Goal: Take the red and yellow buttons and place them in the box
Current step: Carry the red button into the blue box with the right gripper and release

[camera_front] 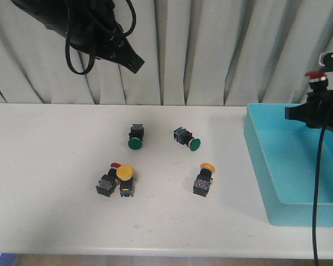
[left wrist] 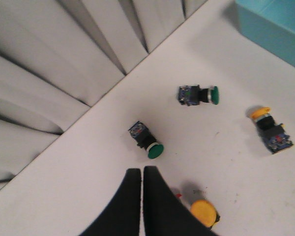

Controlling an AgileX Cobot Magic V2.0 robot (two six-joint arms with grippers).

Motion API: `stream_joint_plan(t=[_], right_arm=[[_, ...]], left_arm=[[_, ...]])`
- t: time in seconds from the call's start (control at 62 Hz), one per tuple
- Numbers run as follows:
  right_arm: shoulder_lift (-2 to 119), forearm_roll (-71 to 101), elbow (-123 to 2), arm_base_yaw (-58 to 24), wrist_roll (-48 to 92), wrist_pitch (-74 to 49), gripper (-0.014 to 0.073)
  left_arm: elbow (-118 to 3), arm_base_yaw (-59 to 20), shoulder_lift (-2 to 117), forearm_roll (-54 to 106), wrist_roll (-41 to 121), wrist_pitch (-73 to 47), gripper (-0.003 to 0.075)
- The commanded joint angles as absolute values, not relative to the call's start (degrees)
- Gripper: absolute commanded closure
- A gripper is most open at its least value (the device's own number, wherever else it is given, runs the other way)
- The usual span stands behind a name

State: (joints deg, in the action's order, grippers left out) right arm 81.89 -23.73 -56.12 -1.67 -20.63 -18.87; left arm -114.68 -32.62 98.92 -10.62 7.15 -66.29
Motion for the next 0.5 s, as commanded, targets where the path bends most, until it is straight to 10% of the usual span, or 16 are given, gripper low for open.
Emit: stream_joint_plan(t=[0.0,0.484], right_arm=[[86.0,-23.8,-59.3,0.0,-21.0,-17.2,0.0591],[109.0,-12.4,-71.7,-0.1,-12.1,-27.5,0.0568]], left_arm=[[-116.0,-32.5,96.1,-13.6,4.3,-63.8,0.0727],[-116.0,-32.5,96.1,-13.2,2.9,-65.1,0.0728]])
